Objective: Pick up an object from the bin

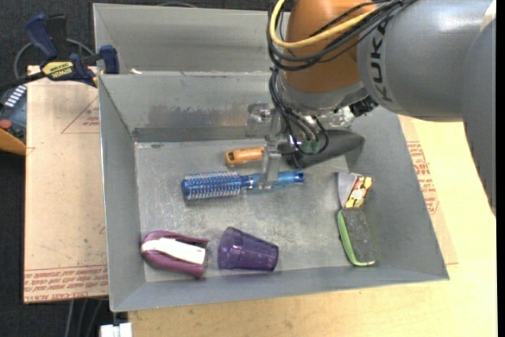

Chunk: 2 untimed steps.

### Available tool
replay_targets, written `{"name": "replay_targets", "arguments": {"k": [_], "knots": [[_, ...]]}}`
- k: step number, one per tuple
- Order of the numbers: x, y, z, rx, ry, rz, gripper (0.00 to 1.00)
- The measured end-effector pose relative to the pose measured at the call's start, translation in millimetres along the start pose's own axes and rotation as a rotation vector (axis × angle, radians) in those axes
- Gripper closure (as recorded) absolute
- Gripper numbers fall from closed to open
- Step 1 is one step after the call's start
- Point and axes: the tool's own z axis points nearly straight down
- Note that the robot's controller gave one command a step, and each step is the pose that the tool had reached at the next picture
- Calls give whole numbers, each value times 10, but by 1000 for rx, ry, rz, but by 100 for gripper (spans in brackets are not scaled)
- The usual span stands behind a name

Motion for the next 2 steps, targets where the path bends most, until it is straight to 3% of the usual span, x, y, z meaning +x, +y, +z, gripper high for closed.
{"name": "replay_targets", "arguments": {"k": [1,2], "knots": [[-15,-5,-49,-1,-8,2,0],[278,193,508,0,-6,-119,0]]}}
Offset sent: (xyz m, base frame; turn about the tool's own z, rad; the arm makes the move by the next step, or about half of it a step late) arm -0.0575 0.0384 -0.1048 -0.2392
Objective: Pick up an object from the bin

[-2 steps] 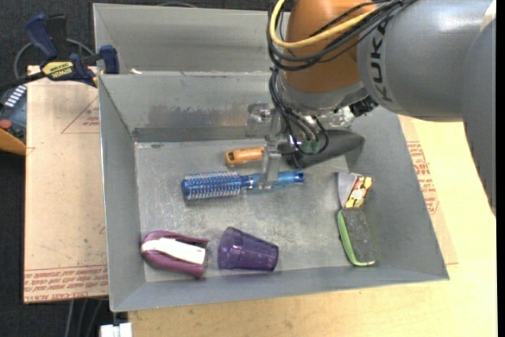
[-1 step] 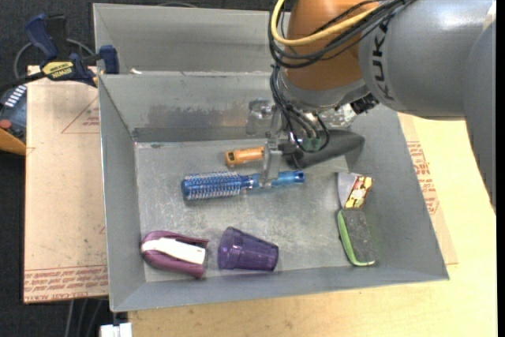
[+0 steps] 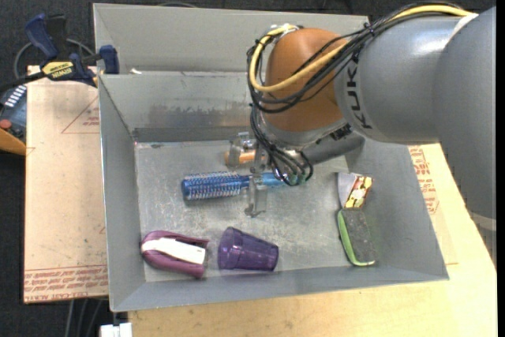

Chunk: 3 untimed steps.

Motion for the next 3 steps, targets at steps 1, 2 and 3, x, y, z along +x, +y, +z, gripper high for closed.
{"name": "replay_targets", "arguments": {"k": [1,2,3], "knots": [[49,43,108,-1,2,-30,0],[128,-611,661,-1,-18,-261,0],[-88,-87,696,-2,0,-26,100]]}}
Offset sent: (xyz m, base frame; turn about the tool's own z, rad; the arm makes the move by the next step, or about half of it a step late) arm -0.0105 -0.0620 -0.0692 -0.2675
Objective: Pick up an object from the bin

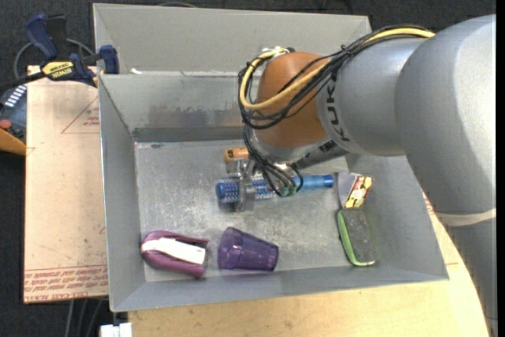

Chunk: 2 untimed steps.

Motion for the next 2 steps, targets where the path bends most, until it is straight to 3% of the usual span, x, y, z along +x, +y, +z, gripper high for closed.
{"name": "replay_targets", "arguments": {"k": [1,2], "knots": [[0,-2,0,0,0,1,100],[55,14,-630,-1,5,-16,100]]}}
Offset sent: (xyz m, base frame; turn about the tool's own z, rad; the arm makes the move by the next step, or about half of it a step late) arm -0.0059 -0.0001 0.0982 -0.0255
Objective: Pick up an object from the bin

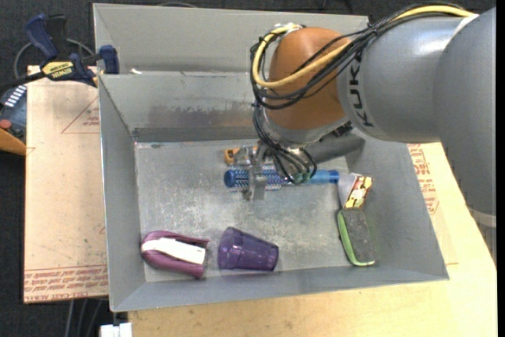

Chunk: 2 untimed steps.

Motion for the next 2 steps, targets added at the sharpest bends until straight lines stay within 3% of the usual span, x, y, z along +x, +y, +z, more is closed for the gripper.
{"name": "replay_targets", "arguments": {"k": [1,2], "knots": [[-16,84,-265,0,-11,11,100],[-8,6,-996,-1,0,-3,100]]}}
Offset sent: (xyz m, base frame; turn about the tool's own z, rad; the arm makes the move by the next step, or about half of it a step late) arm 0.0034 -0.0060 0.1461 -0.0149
